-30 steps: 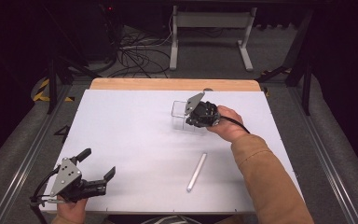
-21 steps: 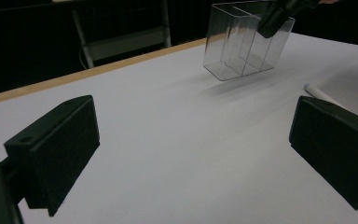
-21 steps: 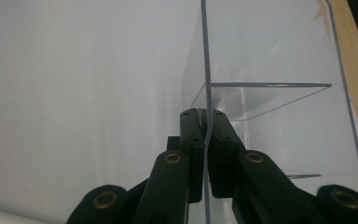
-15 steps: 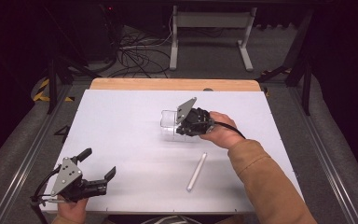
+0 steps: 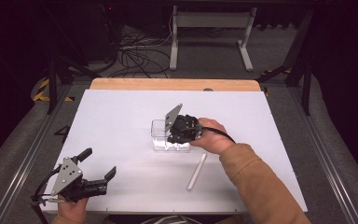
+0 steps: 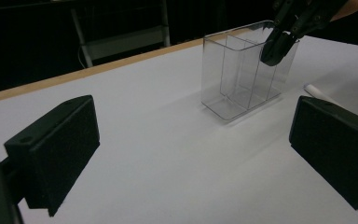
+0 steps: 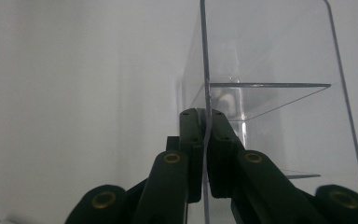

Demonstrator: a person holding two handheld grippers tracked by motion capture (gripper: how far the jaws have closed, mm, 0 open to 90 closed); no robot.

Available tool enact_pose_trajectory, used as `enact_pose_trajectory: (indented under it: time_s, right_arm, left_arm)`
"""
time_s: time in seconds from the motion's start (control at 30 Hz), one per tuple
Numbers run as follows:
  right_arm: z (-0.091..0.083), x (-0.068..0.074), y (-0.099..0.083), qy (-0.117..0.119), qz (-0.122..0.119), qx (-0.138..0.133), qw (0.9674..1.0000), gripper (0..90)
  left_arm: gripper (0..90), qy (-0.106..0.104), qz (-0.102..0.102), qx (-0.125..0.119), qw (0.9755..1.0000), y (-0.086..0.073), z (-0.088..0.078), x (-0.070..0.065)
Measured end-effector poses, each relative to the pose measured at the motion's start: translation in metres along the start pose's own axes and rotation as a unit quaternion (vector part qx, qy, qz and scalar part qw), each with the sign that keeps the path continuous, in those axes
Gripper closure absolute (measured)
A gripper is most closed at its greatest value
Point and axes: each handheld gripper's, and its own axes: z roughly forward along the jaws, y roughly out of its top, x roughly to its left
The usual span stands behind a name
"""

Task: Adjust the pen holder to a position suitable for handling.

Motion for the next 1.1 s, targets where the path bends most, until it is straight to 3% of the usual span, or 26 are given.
enact_pose_trajectory:
  time_s: [0.33,0.63,0.7,0.77,0.9,0.93,0.97,1.0,1.1]
  right_arm:
    - [0.005,0.0,0.003,0.005,0.013,0.019,0.9997,86.2]
    - [0.006,-0.002,-0.001,0.006,0.011,0.014,0.9998,84.7]
    - [0.002,-0.001,-0.001,-0.005,-0.004,-0.004,1.0,80.6]
    - [0.0,-0.001,-0.001,-0.004,0.0,-0.011,0.9999,77.7]
    - [-0.013,0.0,-0.002,-0.019,0.019,-0.046,0.9986,61.0]
    - [-0.013,0.0,-0.002,-0.019,0.019,-0.046,0.9986,61.0]
    - [-0.016,0.001,-0.003,-0.025,0.026,-0.06,0.9975,55.2]
    - [-0.024,0.002,-0.006,-0.035,0.042,-0.092,0.9943,41.7]
    - [-0.035,0.003,-0.012,-0.047,0.068,-0.126,0.9885,34.0]
  left_arm:
    - [2.4,0.0,0.001,0.0,1.0,0.0,-0.001,0.001]
    - [2.4,0.001,0.002,0.0,1.0,0.0,-0.001,0.0]
    - [2.4,0.001,0.001,0.0,1.0,0.0,-0.001,0.0]
    - [2.4,0.001,0.001,0.0,1.0,0.0,-0.001,0.0]
    - [2.4,0.0,0.0,0.001,1.0,0.0,0.0,0.0]
    - [2.4,0.0,0.0,0.001,1.0,0.0,0.0,0.0]
    - [2.4,-0.001,0.0,0.001,1.0,0.001,0.0,0.0]
    - [2.4,-0.002,0.0,0.0,1.0,0.001,0.001,0.0]
    - [2.4,-0.004,0.001,0.002,1.0,0.002,0.003,0.0]
